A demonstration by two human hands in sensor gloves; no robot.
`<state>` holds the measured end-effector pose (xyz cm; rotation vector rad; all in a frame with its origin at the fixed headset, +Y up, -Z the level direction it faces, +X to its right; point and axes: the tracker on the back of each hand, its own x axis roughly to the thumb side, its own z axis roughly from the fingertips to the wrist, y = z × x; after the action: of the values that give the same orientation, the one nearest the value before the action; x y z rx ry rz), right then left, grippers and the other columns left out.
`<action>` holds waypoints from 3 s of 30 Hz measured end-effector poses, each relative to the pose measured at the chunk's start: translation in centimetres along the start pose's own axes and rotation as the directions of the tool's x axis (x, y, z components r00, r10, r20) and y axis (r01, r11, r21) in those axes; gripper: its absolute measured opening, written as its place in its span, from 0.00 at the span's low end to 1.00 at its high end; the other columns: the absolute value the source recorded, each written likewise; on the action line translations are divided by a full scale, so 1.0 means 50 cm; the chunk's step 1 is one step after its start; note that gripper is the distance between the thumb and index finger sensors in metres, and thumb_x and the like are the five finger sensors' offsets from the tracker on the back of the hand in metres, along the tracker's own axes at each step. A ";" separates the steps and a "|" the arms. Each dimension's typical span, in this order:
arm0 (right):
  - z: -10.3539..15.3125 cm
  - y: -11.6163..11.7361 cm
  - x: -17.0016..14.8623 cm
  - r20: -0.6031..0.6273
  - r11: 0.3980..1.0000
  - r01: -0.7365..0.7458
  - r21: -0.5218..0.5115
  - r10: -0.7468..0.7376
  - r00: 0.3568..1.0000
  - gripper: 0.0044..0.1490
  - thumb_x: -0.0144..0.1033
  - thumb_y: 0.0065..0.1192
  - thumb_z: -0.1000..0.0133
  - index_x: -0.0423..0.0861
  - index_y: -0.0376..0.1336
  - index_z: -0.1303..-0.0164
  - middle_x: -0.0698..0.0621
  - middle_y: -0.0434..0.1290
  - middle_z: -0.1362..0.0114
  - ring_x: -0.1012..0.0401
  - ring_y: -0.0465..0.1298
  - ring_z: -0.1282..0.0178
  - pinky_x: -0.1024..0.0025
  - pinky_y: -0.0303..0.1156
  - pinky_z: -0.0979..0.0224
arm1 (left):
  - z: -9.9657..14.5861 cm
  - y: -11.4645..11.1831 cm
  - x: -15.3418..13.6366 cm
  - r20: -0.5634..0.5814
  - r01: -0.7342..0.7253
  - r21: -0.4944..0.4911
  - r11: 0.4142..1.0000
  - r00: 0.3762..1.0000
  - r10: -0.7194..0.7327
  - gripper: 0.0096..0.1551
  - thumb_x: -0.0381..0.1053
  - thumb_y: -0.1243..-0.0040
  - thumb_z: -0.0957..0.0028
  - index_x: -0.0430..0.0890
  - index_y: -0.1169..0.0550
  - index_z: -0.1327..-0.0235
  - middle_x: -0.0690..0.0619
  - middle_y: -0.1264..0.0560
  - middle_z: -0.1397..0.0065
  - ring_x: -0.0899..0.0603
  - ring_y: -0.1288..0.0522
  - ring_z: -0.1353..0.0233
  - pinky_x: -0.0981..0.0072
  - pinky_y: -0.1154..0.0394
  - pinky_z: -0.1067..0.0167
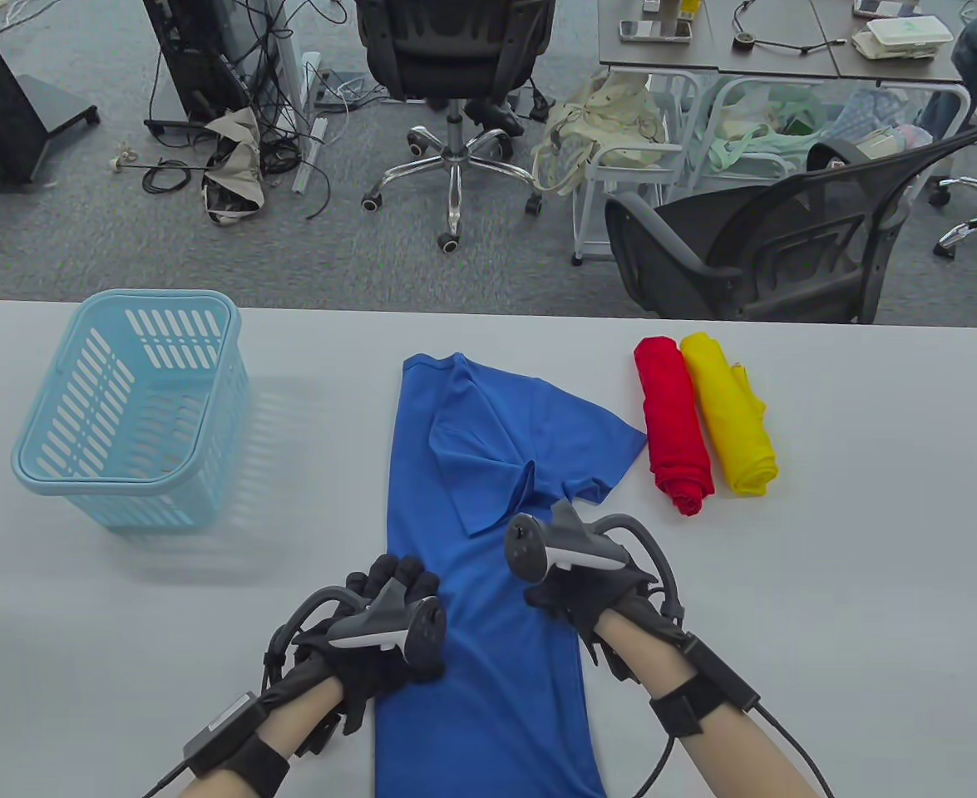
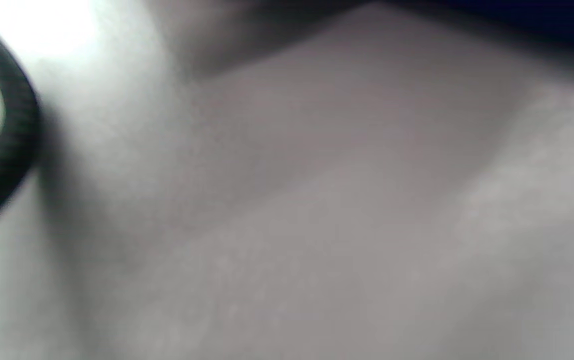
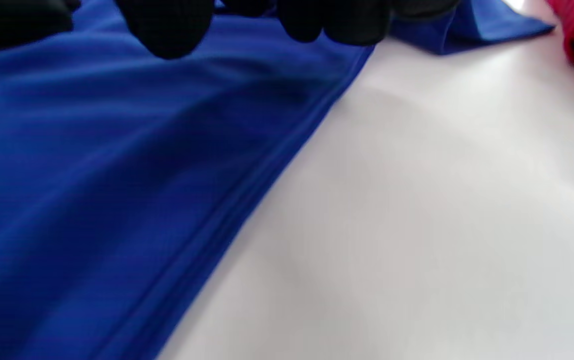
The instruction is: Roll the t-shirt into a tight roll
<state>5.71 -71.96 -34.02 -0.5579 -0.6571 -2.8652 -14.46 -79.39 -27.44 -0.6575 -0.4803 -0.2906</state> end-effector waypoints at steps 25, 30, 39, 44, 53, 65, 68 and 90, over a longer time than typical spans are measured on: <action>-0.135 -0.092 -0.257 -0.676 0.981 0.122 -0.153 -0.194 0.711 0.28 0.52 0.47 0.32 0.46 0.70 0.38 0.60 0.82 0.55 0.67 0.87 0.63 0.67 0.81 0.51 | 0.001 -0.017 -0.011 0.009 -0.062 -0.019 0.998 0.998 0.062 0.56 0.75 0.88 0.54 0.42 0.82 0.32 0.37 0.83 0.24 0.26 0.77 0.22 0.30 0.67 0.27; -0.100 -0.115 -0.223 -0.588 0.970 0.100 -0.220 -0.214 0.780 0.32 0.53 0.45 0.31 0.47 0.62 0.24 0.55 0.79 0.39 0.61 0.86 0.51 0.63 0.79 0.43 | 0.013 -0.001 -0.016 -0.117 -0.026 0.009 1.000 0.993 0.027 0.55 0.73 0.86 0.53 0.40 0.80 0.30 0.34 0.82 0.25 0.24 0.74 0.22 0.28 0.63 0.26; -0.174 -0.022 -0.116 -0.242 0.944 0.322 0.072 -0.296 0.924 0.40 0.48 0.39 0.31 0.45 0.42 0.10 0.40 0.45 0.10 0.39 0.43 0.10 0.40 0.52 0.20 | -0.016 -0.001 -0.046 -0.116 -0.035 -0.003 0.999 0.993 0.035 0.53 0.73 0.92 0.54 0.42 0.80 0.30 0.36 0.80 0.21 0.26 0.72 0.20 0.29 0.63 0.26; -0.223 0.012 -0.160 -0.346 0.915 0.368 0.162 -0.297 0.890 0.44 0.50 0.28 0.30 0.46 0.22 0.13 0.41 0.23 0.13 0.39 0.25 0.14 0.36 0.40 0.19 | 0.003 -0.021 -0.077 -0.130 -0.131 -0.067 0.989 0.984 0.122 0.54 0.74 0.88 0.53 0.42 0.81 0.32 0.37 0.82 0.24 0.26 0.75 0.21 0.28 0.66 0.27; -0.208 -0.017 -0.200 -0.516 0.931 0.364 -0.012 -0.317 0.796 0.44 0.46 0.33 0.29 0.42 0.27 0.11 0.35 0.31 0.10 0.34 0.43 0.11 0.40 0.49 0.19 | 0.003 -0.026 -0.079 -0.108 -0.154 -0.060 0.986 0.983 0.147 0.55 0.73 0.88 0.53 0.40 0.82 0.33 0.35 0.83 0.25 0.26 0.77 0.23 0.29 0.67 0.28; -0.222 -0.030 -0.159 -0.615 0.959 0.258 -0.120 -0.275 0.739 0.32 0.40 0.60 0.34 0.49 0.54 0.20 0.47 0.67 0.28 0.58 0.77 0.40 0.56 0.72 0.34 | 0.002 -0.018 -0.079 -0.102 -0.173 -0.071 0.982 0.981 0.165 0.55 0.73 0.84 0.51 0.40 0.80 0.31 0.35 0.82 0.24 0.25 0.75 0.22 0.29 0.66 0.28; -0.201 -0.055 -0.169 -0.573 0.908 0.372 -0.195 -0.413 0.708 0.31 0.40 0.58 0.32 0.47 0.53 0.20 0.47 0.67 0.28 0.59 0.79 0.41 0.59 0.74 0.35 | 0.002 -0.017 -0.079 -0.104 -0.168 -0.074 0.983 0.982 0.160 0.55 0.73 0.84 0.51 0.40 0.81 0.31 0.34 0.82 0.24 0.25 0.75 0.23 0.29 0.66 0.28; -0.185 0.000 0.028 0.011 0.948 0.082 0.309 -0.090 0.996 0.47 0.54 0.30 0.31 0.43 0.22 0.16 0.39 0.20 0.17 0.37 0.26 0.16 0.37 0.43 0.20 | 0.009 -0.007 -0.082 -0.202 -0.125 -0.023 0.992 0.972 0.117 0.54 0.72 0.85 0.51 0.40 0.78 0.29 0.35 0.77 0.21 0.26 0.71 0.20 0.30 0.62 0.25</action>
<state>1.45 -76.18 -41.18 -0.5270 -1.1333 -2.7544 -18.24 -78.93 -29.03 -0.6818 -0.2411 -0.2474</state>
